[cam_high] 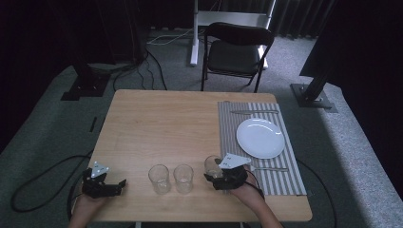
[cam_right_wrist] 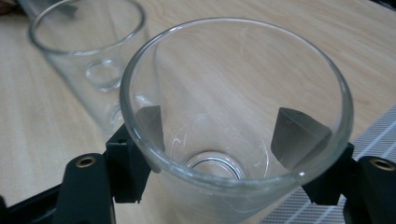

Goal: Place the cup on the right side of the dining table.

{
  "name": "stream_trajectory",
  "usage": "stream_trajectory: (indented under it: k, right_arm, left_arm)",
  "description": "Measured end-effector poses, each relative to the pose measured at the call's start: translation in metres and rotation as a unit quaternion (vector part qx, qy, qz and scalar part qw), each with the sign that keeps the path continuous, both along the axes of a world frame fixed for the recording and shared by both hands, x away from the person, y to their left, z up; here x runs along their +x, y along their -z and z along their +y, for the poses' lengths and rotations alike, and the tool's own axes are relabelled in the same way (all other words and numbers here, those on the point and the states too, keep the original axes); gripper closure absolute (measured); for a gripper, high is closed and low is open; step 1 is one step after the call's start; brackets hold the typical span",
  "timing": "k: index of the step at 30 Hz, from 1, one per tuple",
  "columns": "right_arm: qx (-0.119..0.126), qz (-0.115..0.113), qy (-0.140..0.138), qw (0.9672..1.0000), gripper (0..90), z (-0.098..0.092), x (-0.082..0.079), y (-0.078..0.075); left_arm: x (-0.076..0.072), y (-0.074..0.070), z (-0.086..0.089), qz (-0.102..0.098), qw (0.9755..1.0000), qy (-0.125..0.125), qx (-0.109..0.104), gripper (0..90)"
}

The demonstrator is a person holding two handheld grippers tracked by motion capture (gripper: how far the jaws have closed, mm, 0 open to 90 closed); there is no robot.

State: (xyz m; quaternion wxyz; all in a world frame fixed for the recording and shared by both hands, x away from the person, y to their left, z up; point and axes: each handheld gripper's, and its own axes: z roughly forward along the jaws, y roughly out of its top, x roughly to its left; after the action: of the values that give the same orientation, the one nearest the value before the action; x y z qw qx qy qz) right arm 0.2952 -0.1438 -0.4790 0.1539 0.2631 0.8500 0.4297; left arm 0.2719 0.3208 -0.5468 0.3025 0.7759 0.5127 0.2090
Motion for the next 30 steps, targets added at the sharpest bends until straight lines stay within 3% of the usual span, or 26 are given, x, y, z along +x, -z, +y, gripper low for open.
stream_trajectory:
  k: [7, 13, 23, 30]
  right_arm:
    - [0.001, -0.013, 0.028, 0.9995, 30.0, -0.007, 0.015, -0.012]
    - [0.014, -0.024, 0.071, 0.9971, 30.1, -0.017, 0.040, -0.025]
    - [0.014, -0.036, 0.137, 0.9899, 30.0, -0.033, 0.093, -0.047]
    - [0.005, -0.032, 0.168, 0.9853, 30.1, -0.034, 0.124, -0.047]
  left_arm:
    - [0.000, 0.000, 0.000, 0.000, 1.0000, 0.000, 0.000, 0.3]
    - [-0.001, 0.000, 0.000, 0.000, 1.0000, 0.000, 0.000, 0.3]
    - [-0.001, 0.000, 0.000, 0.000, 1.0000, 0.002, 0.000, 0.3]
    - [-0.001, 0.000, 0.000, 0.000, 1.0000, 0.002, 0.000, 0.3]
